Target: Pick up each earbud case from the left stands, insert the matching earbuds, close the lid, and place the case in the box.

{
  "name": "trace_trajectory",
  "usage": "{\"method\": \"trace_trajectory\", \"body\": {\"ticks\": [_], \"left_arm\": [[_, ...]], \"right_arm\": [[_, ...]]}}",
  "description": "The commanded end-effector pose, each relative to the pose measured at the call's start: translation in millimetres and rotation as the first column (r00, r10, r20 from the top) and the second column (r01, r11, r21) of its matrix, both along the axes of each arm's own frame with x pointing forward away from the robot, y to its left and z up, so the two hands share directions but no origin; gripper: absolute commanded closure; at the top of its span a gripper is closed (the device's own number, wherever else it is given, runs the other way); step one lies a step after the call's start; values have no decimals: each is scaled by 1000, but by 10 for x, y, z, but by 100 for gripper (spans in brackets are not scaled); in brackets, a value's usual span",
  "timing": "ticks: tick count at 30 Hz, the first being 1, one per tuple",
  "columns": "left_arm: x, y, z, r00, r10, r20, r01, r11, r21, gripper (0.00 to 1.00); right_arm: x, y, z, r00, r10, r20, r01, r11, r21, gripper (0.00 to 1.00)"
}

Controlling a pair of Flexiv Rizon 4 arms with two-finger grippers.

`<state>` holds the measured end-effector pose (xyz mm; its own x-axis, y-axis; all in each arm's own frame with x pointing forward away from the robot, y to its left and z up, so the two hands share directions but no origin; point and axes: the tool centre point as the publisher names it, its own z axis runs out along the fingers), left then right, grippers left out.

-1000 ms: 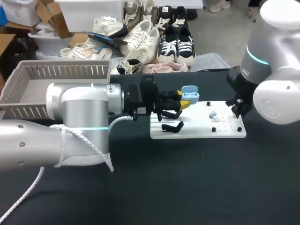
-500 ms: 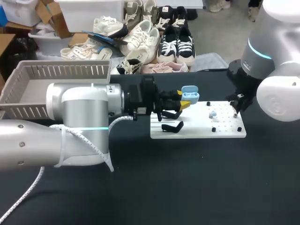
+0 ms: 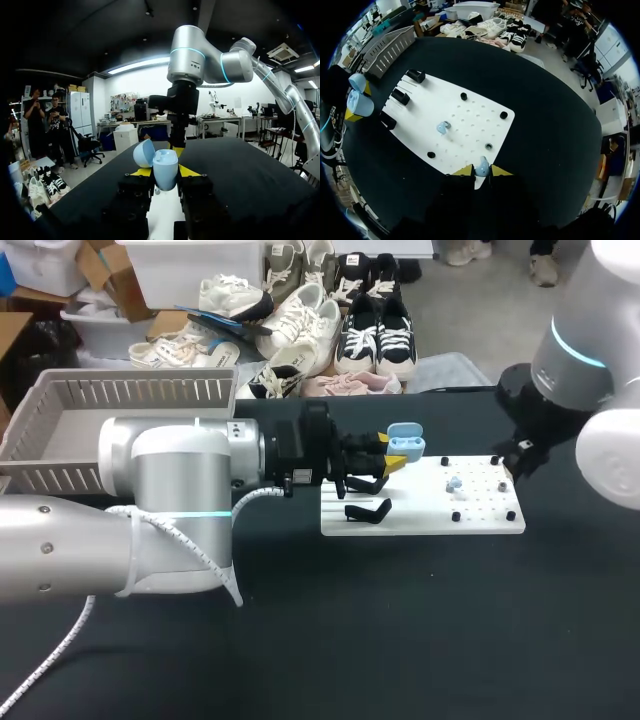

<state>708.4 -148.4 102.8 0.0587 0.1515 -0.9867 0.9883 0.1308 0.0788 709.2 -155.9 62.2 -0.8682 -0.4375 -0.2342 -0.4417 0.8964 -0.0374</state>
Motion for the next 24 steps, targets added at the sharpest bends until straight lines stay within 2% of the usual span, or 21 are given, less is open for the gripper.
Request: {"method": "trace_trajectory", "body": {"ticks": [1, 15, 20, 24], "left_arm": [[-18, 7, -4, 1000, 4, 2, -4, 1000, -3, 100], [-18, 7, -4, 1000, 4, 2, -4, 1000, -3, 100], [-18, 7, -4, 1000, 4, 2, -4, 1000, -3, 100], [-18, 7, -4, 1000, 4, 2, -4, 1000, -3, 100]], "right_arm": [[-21, -2, -1, 1000, -3, 7, 3, 1000, -2, 100], [-15, 4, -9, 1000, -10, 4, 10, 1000, 7, 100], [-1, -29, 28, 992, -127, -15, 128, 990, 52, 100], [-78, -48, 129, 975, -222, -15, 223, 971, 83, 100]]}}
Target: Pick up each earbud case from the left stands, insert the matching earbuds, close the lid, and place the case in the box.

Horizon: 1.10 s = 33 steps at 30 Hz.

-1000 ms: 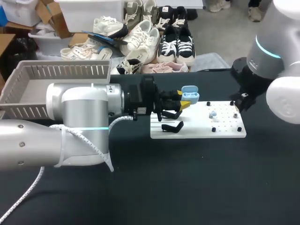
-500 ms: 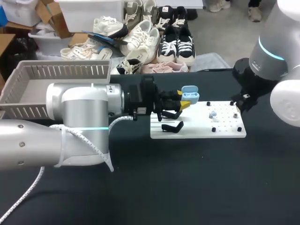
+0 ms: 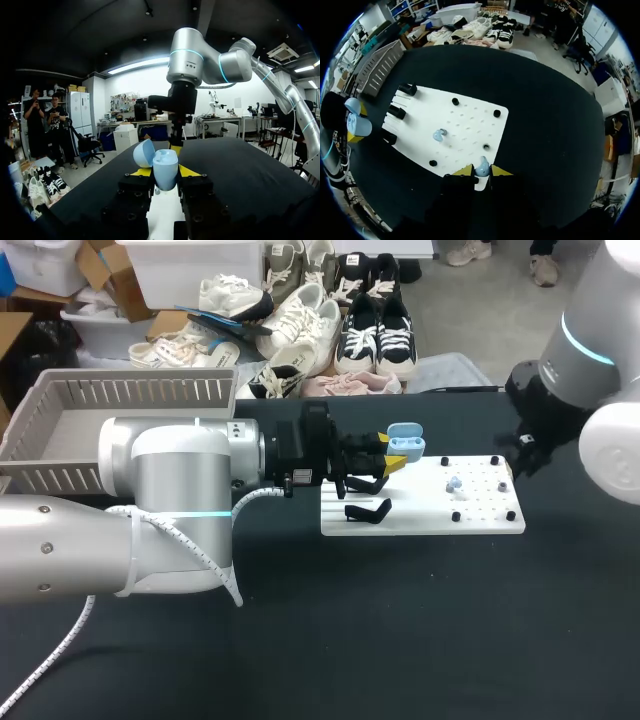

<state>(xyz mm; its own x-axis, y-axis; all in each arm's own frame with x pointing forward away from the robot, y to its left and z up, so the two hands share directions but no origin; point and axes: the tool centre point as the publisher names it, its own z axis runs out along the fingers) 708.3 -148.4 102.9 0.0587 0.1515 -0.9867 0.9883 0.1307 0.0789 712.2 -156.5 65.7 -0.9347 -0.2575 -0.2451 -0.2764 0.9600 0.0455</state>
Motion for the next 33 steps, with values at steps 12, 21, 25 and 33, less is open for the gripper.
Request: {"method": "trace_trajectory", "body": {"ticks": [12, 21, 25, 33], "left_arm": [[-18, 8, -4, 1000, 4, 2, -4, 1000, -3, 100], [-18, 8, -4, 1000, 4, 2, -4, 1000, -3, 100], [-18, 8, -4, 1000, 4, 2, -4, 1000, -3, 100], [-18, 8, -4, 1000, 4, 2, -4, 1000, -3, 100]], "right_arm": [[-482, 18, 361, 932, -362, -27, 361, 932, -30, 100], [-700, 147, 549, 846, -529, -65, 524, 848, -76, 100], [-748, 253, 616, 817, -570, -89, 565, 822, -77, 100], [-723, 484, 766, 786, -613, -80, 613, 790, -29, 100]]}}
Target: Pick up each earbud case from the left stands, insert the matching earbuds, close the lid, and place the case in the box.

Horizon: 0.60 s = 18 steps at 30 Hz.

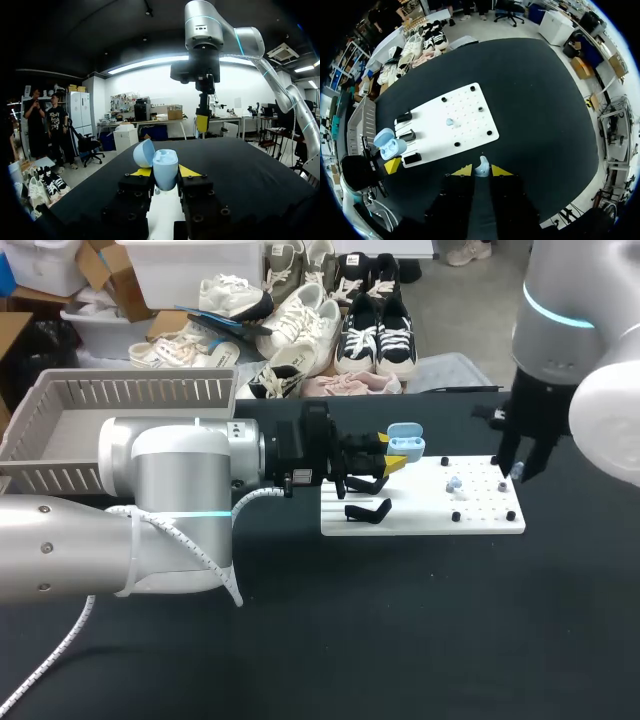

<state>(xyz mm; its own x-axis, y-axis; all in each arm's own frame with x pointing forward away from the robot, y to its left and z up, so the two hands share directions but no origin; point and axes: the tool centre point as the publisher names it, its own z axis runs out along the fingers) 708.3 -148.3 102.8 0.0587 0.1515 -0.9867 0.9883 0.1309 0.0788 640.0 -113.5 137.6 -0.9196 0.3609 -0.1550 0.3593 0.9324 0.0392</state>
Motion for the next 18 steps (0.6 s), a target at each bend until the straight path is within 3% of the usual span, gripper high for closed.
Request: {"method": "trace_trajectory", "body": {"ticks": [1, 18], "left_arm": [[-17, 6, -4, 1000, 4, 2, -4, 1000, -3, 100], [-17, 6, -4, 1000, 4, 2, -4, 1000, -3, 100]], "right_arm": [[12, 82, 67, 1000, -23, 6, 23, 1000, -3, 100], [248, 447, 252, 981, -194, -16, 193, 980, -45, 100]]}}
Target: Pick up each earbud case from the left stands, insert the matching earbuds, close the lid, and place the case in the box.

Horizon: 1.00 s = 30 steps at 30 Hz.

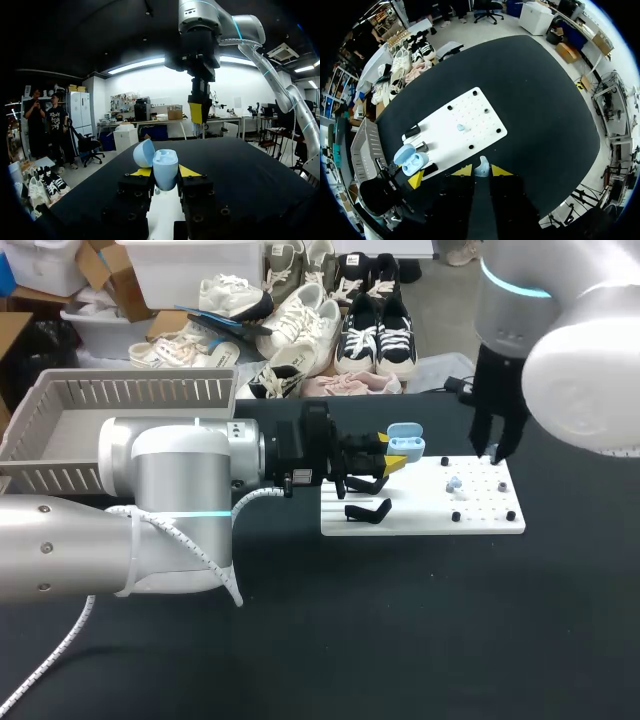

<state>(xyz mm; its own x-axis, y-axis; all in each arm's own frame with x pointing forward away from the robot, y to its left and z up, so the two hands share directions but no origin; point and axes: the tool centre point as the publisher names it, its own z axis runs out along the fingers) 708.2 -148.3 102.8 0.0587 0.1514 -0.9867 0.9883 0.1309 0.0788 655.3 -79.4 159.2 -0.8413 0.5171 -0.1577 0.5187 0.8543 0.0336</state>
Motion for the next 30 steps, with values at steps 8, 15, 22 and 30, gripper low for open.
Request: {"method": "trace_trajectory", "body": {"ticks": [8, 15, 22, 30], "left_arm": [[-17, 7, -4, 1000, 4, 2, -4, 1000, -2, 100], [-17, 7, -4, 1000, 4, 2, -4, 1000, -2, 100], [-17, 7, -4, 1000, 4, 2, -4, 1000, -2, 100], [-17, 7, -4, 1000, 4, 2, -4, 1000, -2, 100]], "right_arm": [[249, 301, 111, 999, -37, -7, 37, 999, -27, 100], [336, 527, 162, 1000, -12, 0, 12, 1000, -18, 100], [404, 722, 161, 1000, 13, -4, -13, 1000, -19, 100], [430, 788, 144, 1000, 26, -12, -26, 1000, -14, 100]]}}
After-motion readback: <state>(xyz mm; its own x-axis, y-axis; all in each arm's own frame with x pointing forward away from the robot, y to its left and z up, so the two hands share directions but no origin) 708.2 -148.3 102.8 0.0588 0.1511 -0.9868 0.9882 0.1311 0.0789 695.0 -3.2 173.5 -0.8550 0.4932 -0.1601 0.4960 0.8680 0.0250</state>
